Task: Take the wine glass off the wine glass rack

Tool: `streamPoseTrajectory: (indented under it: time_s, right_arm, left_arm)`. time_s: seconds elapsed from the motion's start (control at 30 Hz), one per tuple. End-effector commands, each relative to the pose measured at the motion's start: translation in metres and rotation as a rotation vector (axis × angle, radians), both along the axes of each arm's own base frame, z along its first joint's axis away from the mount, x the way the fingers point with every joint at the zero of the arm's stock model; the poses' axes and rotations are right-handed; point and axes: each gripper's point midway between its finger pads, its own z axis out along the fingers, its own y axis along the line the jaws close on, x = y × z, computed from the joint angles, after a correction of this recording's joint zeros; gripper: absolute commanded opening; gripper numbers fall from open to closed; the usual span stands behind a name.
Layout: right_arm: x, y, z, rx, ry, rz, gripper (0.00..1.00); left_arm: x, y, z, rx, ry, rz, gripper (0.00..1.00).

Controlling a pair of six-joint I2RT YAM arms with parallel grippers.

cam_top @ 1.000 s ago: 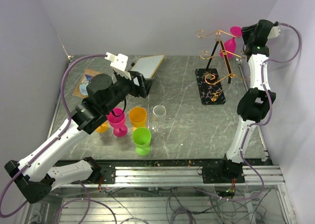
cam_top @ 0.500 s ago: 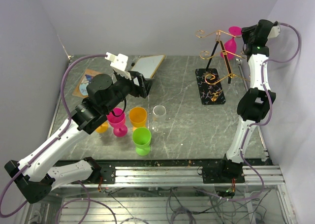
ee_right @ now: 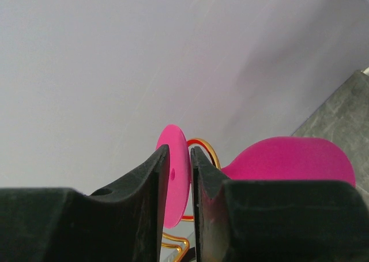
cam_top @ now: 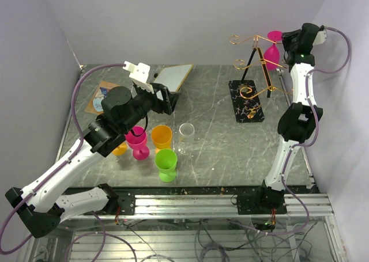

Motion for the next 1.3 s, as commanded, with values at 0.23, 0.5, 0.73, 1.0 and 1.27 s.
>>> streamPoseTrajectory:
  time_s: [0.23, 0.5, 0.73, 1.0, 1.27]
  right_arm:
    - [0.009, 0.007, 0.006, 0.014, -0.039, 0.019, 0.14]
    - [0.005, 0.001, 0.023, 0.010, -0.076, -0.020, 0.02]
    - [-0.001, -0.006, 0.036, -0.006, -0.097, -0.057, 0.00]
    - [-0.015, -0.011, 0.043, -0.007, -0.103, -0.081, 0.00]
    - [-0.026, -0.004, 0.043, -0.001, -0.095, -0.057, 0.00]
  left_arm:
    - [0.000, -0.003, 0.010, -0.021, -0.036, -0.003, 0.85]
    - [0.000, -0.002, 0.012, -0.023, -0.038, -0.003, 0.85]
    - [-0.001, -0.003, 0.011, -0.023, -0.036, -0.008, 0.85]
    - [-0.001, -0.004, 0.011, -0.024, -0.035, -0.012, 0.85]
    - [-0.002, -0.005, 0.011, -0.025, -0.033, -0.018, 0.85]
